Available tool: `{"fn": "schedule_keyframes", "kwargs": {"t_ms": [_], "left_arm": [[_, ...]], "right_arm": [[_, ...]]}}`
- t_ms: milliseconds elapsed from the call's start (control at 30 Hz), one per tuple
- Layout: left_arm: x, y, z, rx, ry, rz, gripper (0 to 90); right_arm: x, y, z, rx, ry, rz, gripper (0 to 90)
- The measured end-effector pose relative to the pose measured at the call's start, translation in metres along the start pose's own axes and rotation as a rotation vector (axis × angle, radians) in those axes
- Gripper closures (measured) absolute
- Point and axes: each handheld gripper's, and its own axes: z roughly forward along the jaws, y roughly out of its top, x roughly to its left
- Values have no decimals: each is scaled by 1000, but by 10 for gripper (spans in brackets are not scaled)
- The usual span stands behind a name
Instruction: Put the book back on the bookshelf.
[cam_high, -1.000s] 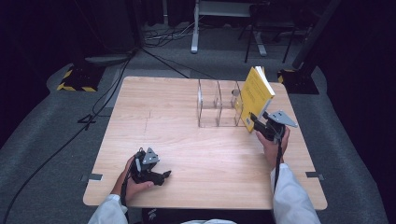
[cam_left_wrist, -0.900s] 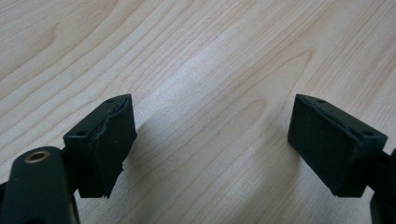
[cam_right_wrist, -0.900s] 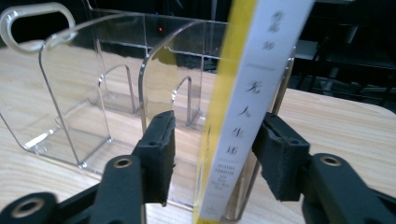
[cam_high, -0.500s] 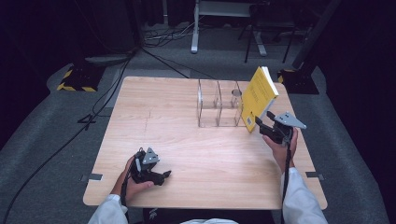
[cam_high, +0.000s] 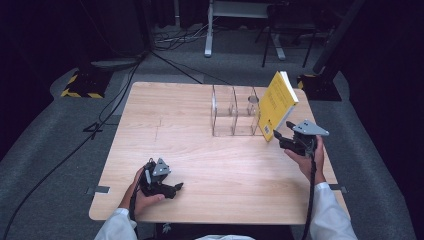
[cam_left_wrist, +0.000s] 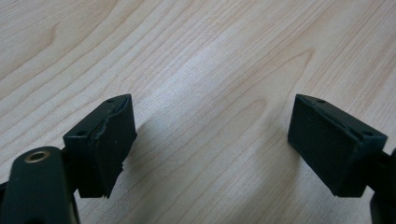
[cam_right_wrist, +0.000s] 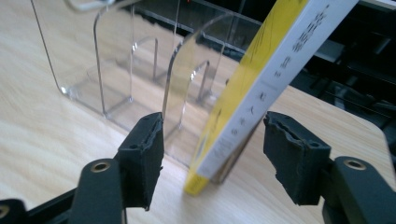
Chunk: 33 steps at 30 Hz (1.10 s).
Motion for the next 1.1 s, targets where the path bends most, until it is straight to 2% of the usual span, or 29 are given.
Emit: {"fn": "schedule_keyframes", "kwargs": {"t_ms": [33,133,300,400,533,633,667,700,733,900,1033,1100], "left_arm": [[0,0,0,0,0,0,158],[0,0,0,0,0,-1,159],[0,0,0,-1,0,0,159],[0,0,0,0,0,1,157],[1,1,0,0,-3,2,155],[1,1,0,1,-2,2,155],[0,1,0,0,-2,2,155],[0,1,0,0,-2,2,155],[1,1,0,1,-2,2,155],[0,1,0,0,0,3,155],[0,1,0,0,-1,2,155],[0,1,1,0,-3,1,155]], "right_arm": [[1,0,-2,16,4,-16,375],[0,0,-6,27,31,-21,372],[-3,-1,-11,20,38,-13,371],[-2,-2,-11,42,48,-23,365],[-2,-2,-14,37,59,-3,363],[1,-2,-16,54,79,-5,356],[3,-2,-17,62,93,2,358],[6,-1,-20,75,130,16,359],[6,-1,-20,75,130,16,359],[24,1,-28,106,127,-88,332],[28,-3,-27,122,141,-105,324],[31,-7,-29,134,151,-128,311]]}}
